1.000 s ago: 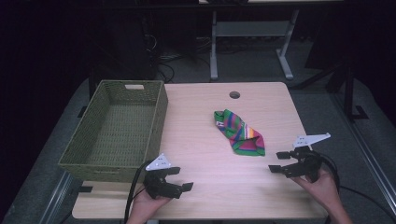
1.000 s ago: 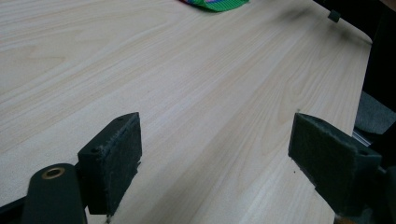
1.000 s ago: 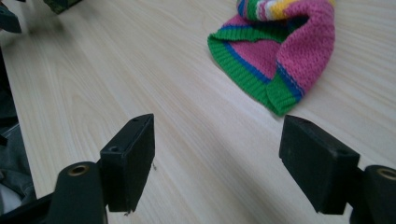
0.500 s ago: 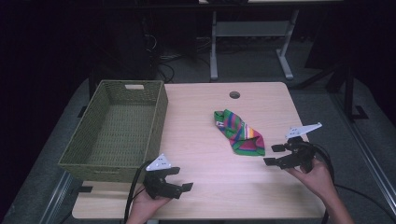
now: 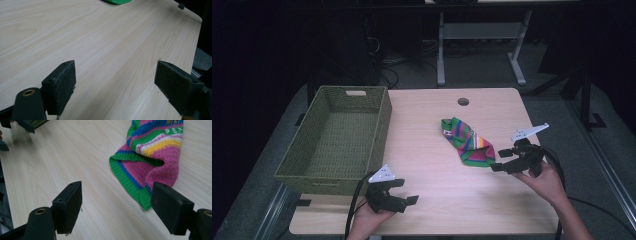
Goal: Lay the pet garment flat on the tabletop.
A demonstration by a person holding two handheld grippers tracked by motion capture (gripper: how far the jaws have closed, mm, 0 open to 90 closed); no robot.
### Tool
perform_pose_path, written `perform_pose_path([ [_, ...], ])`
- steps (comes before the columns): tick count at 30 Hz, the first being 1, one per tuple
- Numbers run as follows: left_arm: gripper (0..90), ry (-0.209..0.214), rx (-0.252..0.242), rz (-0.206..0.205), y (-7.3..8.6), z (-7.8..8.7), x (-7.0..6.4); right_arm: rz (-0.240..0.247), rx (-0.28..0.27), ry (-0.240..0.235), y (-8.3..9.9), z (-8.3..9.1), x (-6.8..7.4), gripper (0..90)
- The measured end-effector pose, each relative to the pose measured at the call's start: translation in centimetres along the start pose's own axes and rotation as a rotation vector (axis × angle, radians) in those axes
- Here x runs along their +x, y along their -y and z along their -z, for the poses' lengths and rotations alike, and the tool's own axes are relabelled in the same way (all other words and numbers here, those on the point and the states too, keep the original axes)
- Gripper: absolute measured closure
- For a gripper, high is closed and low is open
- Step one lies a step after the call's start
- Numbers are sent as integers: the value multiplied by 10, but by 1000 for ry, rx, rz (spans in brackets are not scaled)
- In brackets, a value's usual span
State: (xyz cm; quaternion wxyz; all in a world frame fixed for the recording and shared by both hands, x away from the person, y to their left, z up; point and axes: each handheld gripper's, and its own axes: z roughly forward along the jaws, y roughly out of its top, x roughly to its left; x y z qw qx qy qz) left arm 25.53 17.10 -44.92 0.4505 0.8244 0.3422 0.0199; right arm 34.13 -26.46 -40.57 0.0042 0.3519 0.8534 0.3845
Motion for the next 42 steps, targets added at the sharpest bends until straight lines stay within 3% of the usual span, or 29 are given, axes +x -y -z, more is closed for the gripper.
perform_pose_path([
  [13,167,11,-10,15,-1,1,2,37,33,2,-27,-10,1,251],
  [27,167,19,-7,3,-1,0,0,60,64,-8,-61,-24,-4,252],
  [42,167,24,-8,0,-2,0,1,45,104,9,-84,-42,-18,257],
])
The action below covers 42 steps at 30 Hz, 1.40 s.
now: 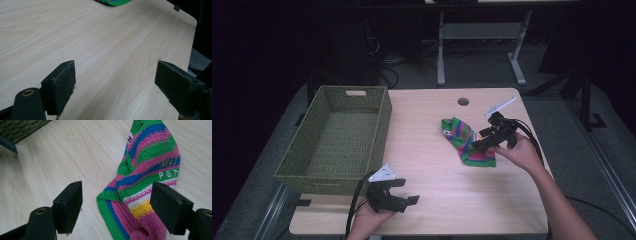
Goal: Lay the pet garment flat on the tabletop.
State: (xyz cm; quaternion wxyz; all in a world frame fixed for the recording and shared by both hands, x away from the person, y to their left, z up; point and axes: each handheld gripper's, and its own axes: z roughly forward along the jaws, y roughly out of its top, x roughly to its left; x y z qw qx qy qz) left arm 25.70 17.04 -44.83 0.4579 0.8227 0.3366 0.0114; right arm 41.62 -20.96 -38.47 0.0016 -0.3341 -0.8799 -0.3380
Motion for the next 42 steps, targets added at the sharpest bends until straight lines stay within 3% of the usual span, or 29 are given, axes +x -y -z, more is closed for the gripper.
perform_pose_path([
  [19,166,14,-2,-2,0,-1,0,-19,63,16,-20,-31,-12,286],
  [29,166,18,5,-6,-1,-2,0,-51,114,40,-20,-47,-20,307],
  [34,166,21,6,0,0,-3,-1,-61,112,41,-20,-51,-21,319],
  [37,166,24,7,-2,0,-3,-1,-60,119,60,-20,-55,-20,333],
  [39,166,21,8,-3,0,-3,-1,-40,131,106,-20,-56,-18,346],
  [42,166,19,5,-1,0,-2,-1,-53,140,111,-19,-62,-19,374],
])
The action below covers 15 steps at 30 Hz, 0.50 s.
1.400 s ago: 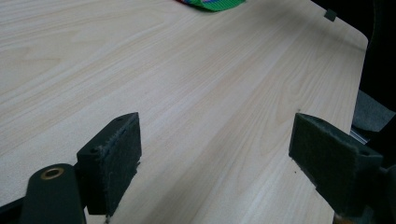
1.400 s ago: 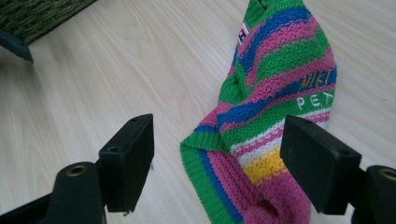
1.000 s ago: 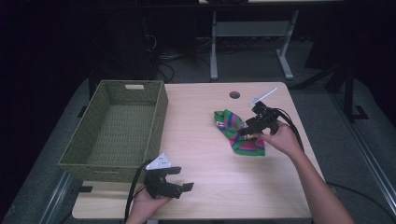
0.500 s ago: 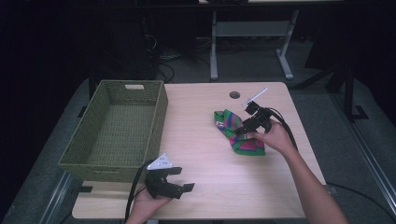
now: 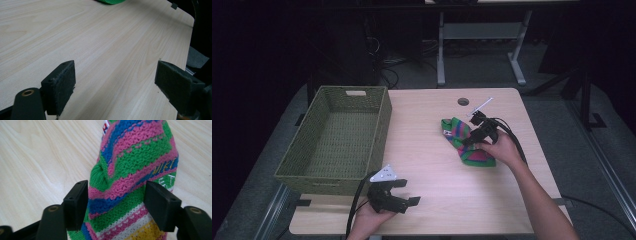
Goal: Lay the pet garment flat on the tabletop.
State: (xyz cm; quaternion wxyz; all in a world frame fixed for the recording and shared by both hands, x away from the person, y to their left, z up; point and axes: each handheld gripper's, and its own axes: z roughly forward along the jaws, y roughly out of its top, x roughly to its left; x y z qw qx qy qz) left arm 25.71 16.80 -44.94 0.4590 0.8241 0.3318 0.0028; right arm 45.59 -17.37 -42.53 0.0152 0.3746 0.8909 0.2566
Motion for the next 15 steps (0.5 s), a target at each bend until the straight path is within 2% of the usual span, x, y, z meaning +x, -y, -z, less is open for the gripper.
perform_pose_path([
  [9,166,-1,3,-1,0,0,0,-25,13,15,4,-10,-6,407],
  [15,166,-1,4,-2,0,-1,-1,-41,21,-1,8,-17,-7,359],
])
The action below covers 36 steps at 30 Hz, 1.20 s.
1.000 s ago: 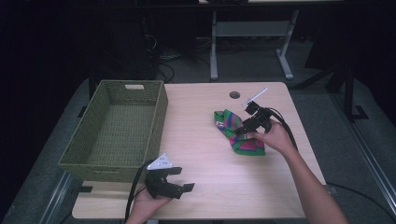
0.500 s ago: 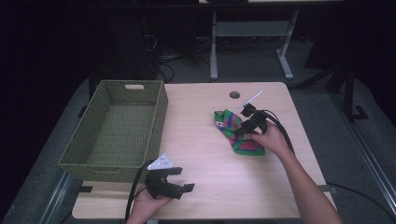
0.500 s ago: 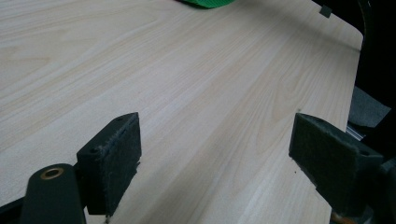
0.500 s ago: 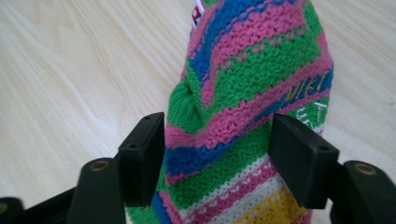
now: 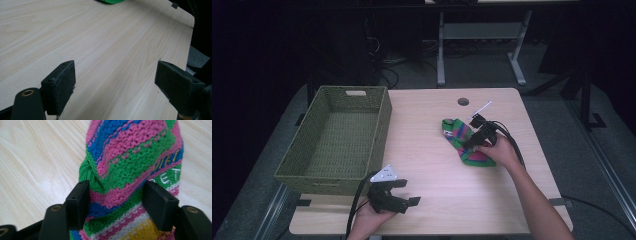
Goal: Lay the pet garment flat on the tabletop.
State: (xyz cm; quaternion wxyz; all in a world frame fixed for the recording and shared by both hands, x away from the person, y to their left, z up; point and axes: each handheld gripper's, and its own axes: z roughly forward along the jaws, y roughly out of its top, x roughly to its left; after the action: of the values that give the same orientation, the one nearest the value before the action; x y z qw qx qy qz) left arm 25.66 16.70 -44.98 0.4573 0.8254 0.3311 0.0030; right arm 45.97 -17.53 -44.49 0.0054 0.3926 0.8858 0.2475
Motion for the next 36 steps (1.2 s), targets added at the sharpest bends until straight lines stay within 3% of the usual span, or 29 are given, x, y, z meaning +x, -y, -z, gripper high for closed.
perform_pose_path([
  [8,166,1,-1,-2,0,0,-1,33,19,11,0,-3,6,285],
  [15,166,1,1,-8,0,0,0,67,35,52,-1,-5,13,283],
  [24,166,12,3,2,-1,-3,-3,43,-13,97,6,-5,18,420],
  [28,166,14,4,-1,-1,-3,-4,31,-2,126,3,-5,19,480],
  [36,166,21,2,-2,0,-3,-4,-10,4,114,1,-5,19,674],
])
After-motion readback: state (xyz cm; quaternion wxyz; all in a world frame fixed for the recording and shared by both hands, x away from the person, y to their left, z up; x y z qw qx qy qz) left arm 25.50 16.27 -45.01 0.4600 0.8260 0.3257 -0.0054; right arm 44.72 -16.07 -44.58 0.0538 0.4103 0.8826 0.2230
